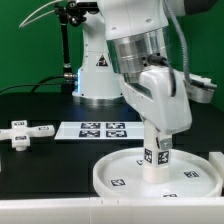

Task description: Assemble round table

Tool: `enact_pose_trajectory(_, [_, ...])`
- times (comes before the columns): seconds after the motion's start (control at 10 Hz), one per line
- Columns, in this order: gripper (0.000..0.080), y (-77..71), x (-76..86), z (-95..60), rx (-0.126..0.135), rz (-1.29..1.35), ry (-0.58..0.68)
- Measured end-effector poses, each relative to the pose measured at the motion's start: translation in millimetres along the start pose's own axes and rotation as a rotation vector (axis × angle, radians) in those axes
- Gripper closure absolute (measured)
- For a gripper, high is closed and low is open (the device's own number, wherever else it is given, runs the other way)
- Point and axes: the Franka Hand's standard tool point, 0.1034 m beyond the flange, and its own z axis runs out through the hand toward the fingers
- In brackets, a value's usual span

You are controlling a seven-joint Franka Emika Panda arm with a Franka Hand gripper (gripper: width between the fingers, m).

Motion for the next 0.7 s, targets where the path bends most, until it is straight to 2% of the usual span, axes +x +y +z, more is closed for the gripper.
enact_pose_trajectory(0.2, [0.0387,-0.5,1.6,-0.5,0.013,0.228,-0.033])
enact_pose_trajectory(0.3, [0.0387,-0.5,1.7,-0.9,0.010,0.299,-0.038])
enact_pose_trajectory(0.6, [0.0387,-1.1,-0.1,-0.7,0.009,0.324,-0.042])
enact_pose_trajectory(0.7, [0.0216,-1.0,-0.3,-0.5,0.009,0.286,-0.042])
